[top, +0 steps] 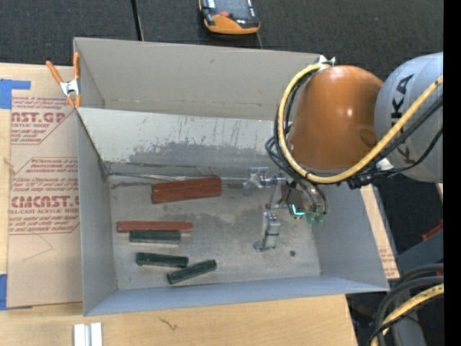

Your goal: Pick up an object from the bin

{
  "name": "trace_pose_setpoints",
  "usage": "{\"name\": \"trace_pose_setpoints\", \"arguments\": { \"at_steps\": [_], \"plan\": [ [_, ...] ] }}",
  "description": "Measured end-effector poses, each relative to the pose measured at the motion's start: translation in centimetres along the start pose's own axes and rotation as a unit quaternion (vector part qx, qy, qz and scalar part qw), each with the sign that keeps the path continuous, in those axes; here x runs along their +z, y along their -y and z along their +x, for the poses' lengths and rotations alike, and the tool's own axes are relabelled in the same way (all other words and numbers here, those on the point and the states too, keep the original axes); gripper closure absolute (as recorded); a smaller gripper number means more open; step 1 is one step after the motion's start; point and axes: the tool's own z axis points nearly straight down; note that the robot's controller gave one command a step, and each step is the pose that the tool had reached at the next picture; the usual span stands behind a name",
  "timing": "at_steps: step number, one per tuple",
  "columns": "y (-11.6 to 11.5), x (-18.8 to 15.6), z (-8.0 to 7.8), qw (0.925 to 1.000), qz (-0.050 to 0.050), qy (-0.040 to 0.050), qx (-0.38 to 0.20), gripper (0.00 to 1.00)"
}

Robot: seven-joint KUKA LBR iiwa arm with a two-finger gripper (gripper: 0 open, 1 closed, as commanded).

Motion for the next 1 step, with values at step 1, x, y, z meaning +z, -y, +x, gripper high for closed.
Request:
{"name": "trace_pose_setpoints", "arguments": {
  "at_steps": [1],
  "plan": [
    [0.02,-0.37,-0.16,1.0000,0.000,0.0041,0.000,0.00]
  ]
}}
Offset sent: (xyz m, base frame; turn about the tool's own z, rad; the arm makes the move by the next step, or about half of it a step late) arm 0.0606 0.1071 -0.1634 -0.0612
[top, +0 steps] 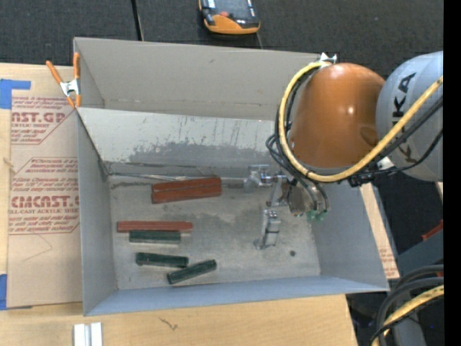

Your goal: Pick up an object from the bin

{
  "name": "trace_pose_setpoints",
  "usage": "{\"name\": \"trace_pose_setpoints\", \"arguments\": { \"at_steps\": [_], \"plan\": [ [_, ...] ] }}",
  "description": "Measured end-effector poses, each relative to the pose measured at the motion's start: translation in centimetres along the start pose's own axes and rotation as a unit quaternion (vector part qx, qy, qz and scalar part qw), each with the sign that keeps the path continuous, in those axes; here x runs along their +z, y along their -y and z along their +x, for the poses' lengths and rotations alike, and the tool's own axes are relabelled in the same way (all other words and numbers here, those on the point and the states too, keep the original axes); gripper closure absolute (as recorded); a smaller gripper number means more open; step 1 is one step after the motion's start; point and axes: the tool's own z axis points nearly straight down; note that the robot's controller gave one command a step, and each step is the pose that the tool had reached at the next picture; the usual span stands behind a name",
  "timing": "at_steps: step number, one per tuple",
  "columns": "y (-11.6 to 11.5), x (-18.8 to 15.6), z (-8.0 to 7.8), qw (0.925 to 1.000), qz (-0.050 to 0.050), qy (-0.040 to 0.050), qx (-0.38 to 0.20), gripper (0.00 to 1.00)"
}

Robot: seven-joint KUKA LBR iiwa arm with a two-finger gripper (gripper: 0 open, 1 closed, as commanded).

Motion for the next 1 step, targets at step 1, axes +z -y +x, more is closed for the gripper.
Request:
{"name": "trace_pose_setpoints", "arguments": {
  "at_steps": [1],
  "plan": [
    [-4.78,7.17,-2.78,0.9999,0.000,0.0031,-0.013,0.00]
  ]
}}
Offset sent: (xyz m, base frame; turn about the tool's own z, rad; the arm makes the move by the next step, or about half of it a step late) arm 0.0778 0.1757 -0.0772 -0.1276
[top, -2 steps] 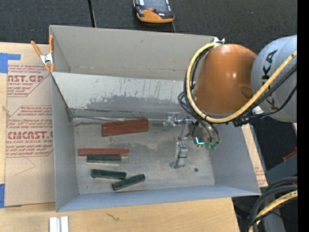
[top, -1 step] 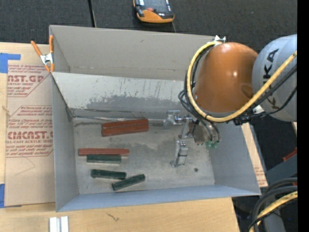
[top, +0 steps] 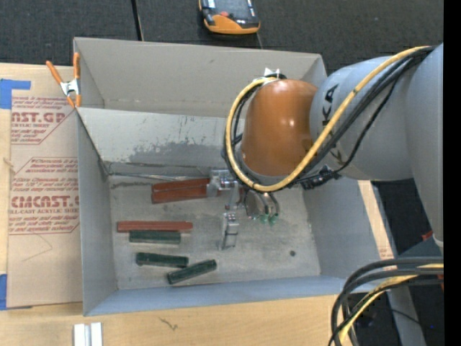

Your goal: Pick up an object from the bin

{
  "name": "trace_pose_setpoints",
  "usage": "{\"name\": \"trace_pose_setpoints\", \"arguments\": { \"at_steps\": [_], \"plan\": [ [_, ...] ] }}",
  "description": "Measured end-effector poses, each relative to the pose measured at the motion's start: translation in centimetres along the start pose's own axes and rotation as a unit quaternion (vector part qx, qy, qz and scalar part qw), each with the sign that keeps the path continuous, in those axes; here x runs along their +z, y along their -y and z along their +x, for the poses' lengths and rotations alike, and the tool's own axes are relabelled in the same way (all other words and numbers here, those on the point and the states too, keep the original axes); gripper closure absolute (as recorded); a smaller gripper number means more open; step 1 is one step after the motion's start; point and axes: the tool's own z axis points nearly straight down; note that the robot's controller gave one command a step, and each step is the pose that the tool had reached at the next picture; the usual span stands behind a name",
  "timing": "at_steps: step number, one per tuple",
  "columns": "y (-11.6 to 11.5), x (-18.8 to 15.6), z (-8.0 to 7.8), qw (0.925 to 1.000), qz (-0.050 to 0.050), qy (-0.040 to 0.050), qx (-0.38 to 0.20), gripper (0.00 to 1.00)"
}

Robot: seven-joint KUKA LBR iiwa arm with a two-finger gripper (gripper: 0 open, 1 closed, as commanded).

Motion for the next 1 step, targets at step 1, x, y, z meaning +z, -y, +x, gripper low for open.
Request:
{"name": "trace_pose_setpoints", "arguments": {
  "at_steps": [1],
  "plan": [
    [-7.81,1.20,-3.18,0.9995,0.000,-0.0035,-0.030,0.00]
  ]
}}
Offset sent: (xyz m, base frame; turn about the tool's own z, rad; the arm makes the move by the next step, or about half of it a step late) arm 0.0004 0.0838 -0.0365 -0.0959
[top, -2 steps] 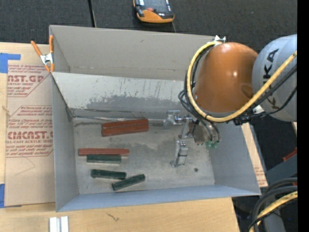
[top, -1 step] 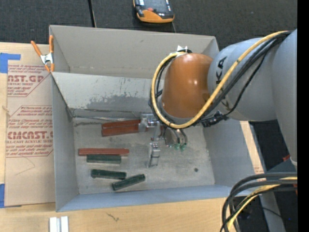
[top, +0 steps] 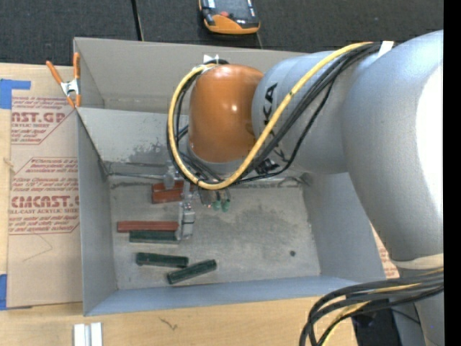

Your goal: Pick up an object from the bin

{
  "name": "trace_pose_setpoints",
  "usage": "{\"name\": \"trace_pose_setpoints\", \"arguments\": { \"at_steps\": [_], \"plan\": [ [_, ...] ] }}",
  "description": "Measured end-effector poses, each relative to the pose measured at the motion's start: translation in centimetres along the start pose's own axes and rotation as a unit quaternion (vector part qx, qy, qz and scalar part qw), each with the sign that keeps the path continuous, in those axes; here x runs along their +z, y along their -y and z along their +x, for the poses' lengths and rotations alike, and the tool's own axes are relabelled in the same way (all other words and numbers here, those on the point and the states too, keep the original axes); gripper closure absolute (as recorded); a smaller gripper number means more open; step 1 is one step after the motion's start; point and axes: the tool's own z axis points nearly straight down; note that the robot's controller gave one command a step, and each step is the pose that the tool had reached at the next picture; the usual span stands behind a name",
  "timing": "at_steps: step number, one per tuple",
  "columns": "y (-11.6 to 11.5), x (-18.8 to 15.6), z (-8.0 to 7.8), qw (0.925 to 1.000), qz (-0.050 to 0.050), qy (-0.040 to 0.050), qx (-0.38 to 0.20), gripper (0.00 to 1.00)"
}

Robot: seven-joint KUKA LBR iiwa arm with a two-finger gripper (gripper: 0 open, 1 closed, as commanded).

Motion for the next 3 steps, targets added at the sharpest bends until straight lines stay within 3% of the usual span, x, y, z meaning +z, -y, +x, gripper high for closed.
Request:
{"name": "trace_pose_setpoints", "arguments": {
  "at_steps": [1,2,3],
  "plan": [
    [-1.9,1.6,1.5,0.9999,-0.001,0.0008,-0.015,0.00],
    [-2.7,8.3,2.9,0.9993,0.000,-0.0001,0.037,0.00],
    [-2.1,8.0,4.8,0.9977,-0.002,0.0020,0.068,1.00]
  ]
}}
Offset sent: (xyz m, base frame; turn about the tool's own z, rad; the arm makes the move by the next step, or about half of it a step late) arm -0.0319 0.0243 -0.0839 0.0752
